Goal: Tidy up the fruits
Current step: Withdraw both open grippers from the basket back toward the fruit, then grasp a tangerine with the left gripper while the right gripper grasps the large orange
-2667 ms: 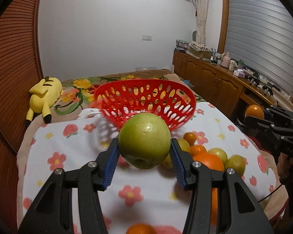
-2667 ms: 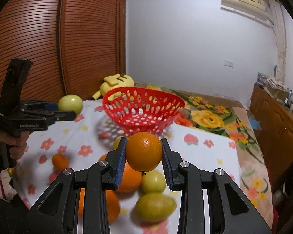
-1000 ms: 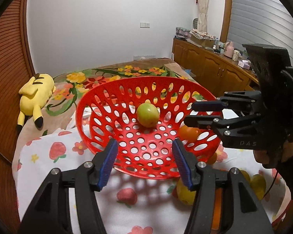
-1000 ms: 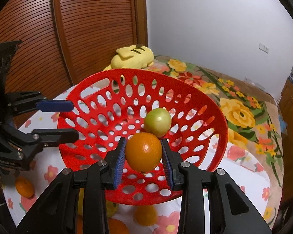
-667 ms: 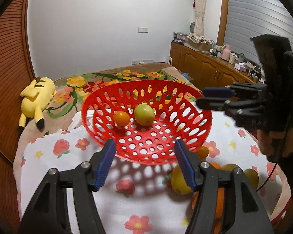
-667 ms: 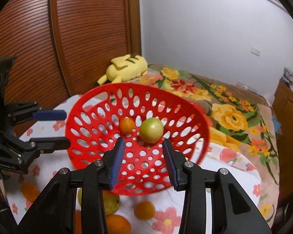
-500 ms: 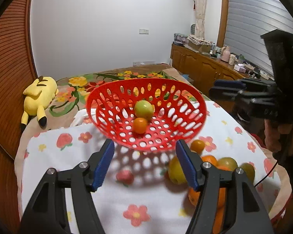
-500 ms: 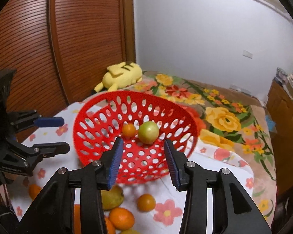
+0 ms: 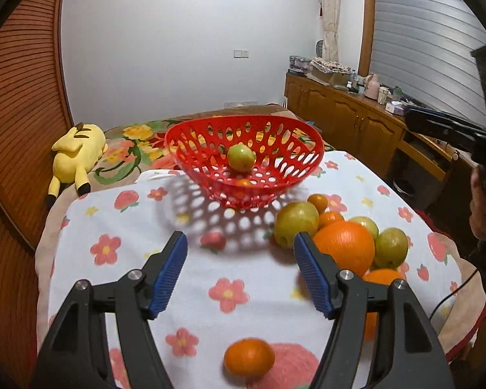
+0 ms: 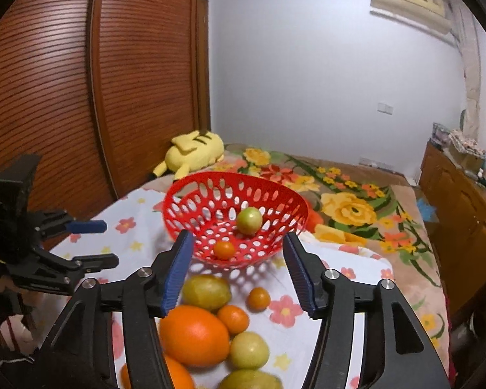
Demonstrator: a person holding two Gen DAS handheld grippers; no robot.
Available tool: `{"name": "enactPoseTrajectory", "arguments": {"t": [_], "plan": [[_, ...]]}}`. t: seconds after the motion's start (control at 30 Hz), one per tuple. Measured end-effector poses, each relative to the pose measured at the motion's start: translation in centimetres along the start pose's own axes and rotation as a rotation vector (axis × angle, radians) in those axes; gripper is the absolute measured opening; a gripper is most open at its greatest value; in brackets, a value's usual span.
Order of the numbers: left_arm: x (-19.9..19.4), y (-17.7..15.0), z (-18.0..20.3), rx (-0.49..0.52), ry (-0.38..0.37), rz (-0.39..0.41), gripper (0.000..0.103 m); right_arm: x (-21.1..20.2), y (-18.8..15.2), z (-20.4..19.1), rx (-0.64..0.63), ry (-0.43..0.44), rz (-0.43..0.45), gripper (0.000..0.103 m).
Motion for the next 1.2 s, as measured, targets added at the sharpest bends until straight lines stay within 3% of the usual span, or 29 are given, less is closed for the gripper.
{"name": "enactPoseTrajectory", "arguments": {"t": [0.5, 1.07, 1.2], "plan": [[-2.3, -3.2, 0.1, -0.031, 0.023, -0.016, 0.07, -4.7, -4.7, -3.0, 0.05, -0.021, 0.014, 0.072], [-0.5, -9.9, -0.6, -0.101, 0.015, -0.119, 0.069, -3.1, -13.6, -5.4, 0.116, -0.007, -0.114, 0.074], [-0.1, -10.8, -0.2, -0.1, -0.009, -0.141, 0.064, -2.9, -14.1, -5.4, 0.159, 0.003, -0.112, 0.078]]}}
Point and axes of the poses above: each gripper's, at about its wrist camera, not at the fingertips, and x roughly the way its jaws point, z to its right, y to its top, the point moved 8 cm from there along x, roughly the way its jaws point, and after that the axes turned 15 degrees about z, right-handed, at the moved point
